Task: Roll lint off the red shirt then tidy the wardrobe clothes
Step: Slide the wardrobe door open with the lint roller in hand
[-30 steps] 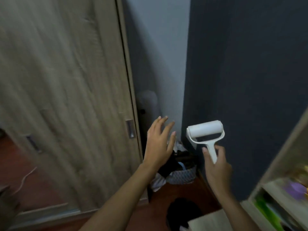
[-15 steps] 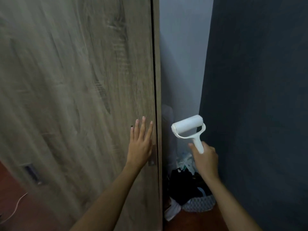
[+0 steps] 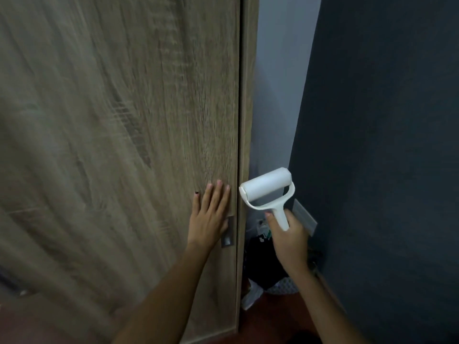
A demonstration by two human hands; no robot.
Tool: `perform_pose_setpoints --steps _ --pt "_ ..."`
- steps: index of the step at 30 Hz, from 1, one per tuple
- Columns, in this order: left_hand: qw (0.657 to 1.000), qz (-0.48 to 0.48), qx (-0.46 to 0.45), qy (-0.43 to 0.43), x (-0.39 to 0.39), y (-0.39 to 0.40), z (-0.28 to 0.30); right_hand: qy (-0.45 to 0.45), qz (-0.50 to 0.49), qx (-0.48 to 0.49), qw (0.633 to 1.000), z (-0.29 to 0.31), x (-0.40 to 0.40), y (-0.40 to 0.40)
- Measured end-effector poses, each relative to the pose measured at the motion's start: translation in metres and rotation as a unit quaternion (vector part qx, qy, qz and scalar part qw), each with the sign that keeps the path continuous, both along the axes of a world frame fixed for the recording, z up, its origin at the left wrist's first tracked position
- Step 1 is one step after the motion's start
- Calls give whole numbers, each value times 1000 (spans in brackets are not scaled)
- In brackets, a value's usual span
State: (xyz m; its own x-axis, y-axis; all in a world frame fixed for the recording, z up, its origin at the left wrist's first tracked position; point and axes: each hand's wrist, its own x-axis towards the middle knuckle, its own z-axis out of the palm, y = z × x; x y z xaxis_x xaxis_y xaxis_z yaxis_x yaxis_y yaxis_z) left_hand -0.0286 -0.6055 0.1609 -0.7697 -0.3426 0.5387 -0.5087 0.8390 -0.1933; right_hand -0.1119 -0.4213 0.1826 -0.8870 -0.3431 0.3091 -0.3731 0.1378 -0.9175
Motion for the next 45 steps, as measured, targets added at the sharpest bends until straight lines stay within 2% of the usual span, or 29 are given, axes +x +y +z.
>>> perform_pose_setpoints --steps 5,15,24,32,38,41,45 --pt "1000 7 -14 6 -1 -2 -6 0 18 -10 1000 -5 3 -9" --pt "998 56 -27 27 13 -8 -15 69 63 -49 994 -2 5 -25" --pt "993 104 -36 38 64 -31 -17 32 141 -68 987 -6 25 -45" --pt "975 199 53 86 108 -40 -22 19 225 -57 973 3 38 -70" --pt "957 213 130 148 135 -46 -3 4 238 -41 970 12 45 -90" --pt "966 212 76 123 148 -67 16 4 253 -50 966 20 62 -107" --pt "965 240 44 100 167 -86 30 -15 282 -112 953 25 87 -131"
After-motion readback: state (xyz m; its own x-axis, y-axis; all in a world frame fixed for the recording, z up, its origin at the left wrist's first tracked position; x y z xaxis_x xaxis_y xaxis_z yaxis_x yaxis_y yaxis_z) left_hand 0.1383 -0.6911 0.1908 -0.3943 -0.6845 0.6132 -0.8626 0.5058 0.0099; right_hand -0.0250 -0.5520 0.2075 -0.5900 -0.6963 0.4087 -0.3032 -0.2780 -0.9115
